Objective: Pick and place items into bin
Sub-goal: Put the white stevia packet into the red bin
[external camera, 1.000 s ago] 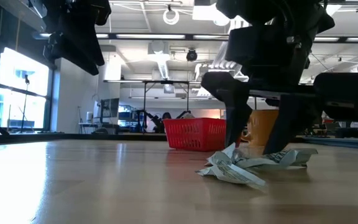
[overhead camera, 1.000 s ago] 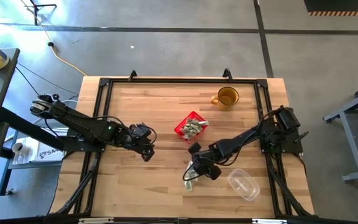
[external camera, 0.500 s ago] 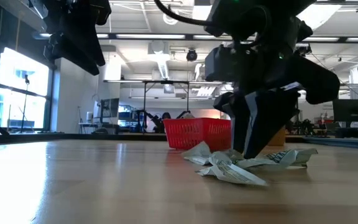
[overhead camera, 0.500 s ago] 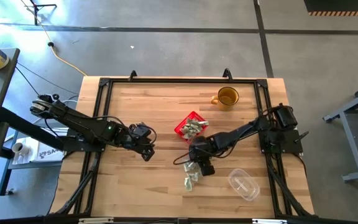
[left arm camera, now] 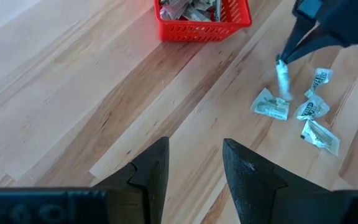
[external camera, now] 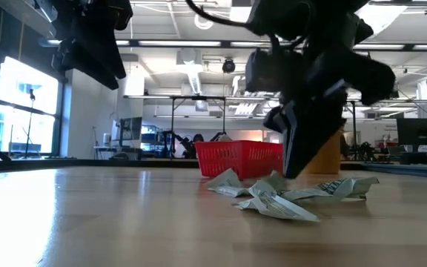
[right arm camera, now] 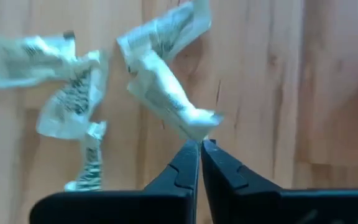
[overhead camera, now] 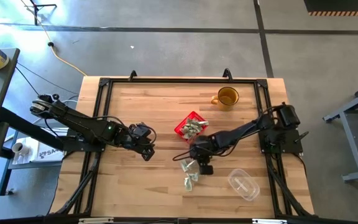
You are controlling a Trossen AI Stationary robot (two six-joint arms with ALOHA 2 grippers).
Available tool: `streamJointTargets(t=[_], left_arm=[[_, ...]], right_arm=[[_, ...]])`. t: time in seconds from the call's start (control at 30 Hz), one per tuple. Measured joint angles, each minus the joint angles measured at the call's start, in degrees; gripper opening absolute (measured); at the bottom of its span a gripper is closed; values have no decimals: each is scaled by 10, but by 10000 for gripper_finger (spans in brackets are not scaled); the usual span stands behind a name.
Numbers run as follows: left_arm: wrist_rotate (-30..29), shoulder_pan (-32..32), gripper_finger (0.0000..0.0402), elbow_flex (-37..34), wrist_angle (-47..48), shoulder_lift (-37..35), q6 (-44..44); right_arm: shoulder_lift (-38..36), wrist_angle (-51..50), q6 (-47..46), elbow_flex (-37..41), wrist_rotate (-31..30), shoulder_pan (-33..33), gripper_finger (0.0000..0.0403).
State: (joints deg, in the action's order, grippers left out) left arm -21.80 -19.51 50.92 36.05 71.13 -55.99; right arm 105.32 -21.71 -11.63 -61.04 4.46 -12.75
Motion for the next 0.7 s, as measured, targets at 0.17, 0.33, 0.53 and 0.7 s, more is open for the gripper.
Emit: streamJointTargets(t=[0.17, 0.33, 0.53, 0.7], left_arm=[[0, 0, 184, 0, -1, 0, 0], [-11, 0, 184, 0, -1, 0, 0], [-20, 0, 184, 0, -5, 0, 1], [-20, 0, 184, 0, -8, 0, 0]], right_arm=[[-45, -19, -20, 0, -37, -4, 3], [-94, -20, -38, 0, -58, -7, 3], [-71, -7, -3, -1, 2, -16, 52], [-47, 9, 61, 0, -34, -42, 141]])
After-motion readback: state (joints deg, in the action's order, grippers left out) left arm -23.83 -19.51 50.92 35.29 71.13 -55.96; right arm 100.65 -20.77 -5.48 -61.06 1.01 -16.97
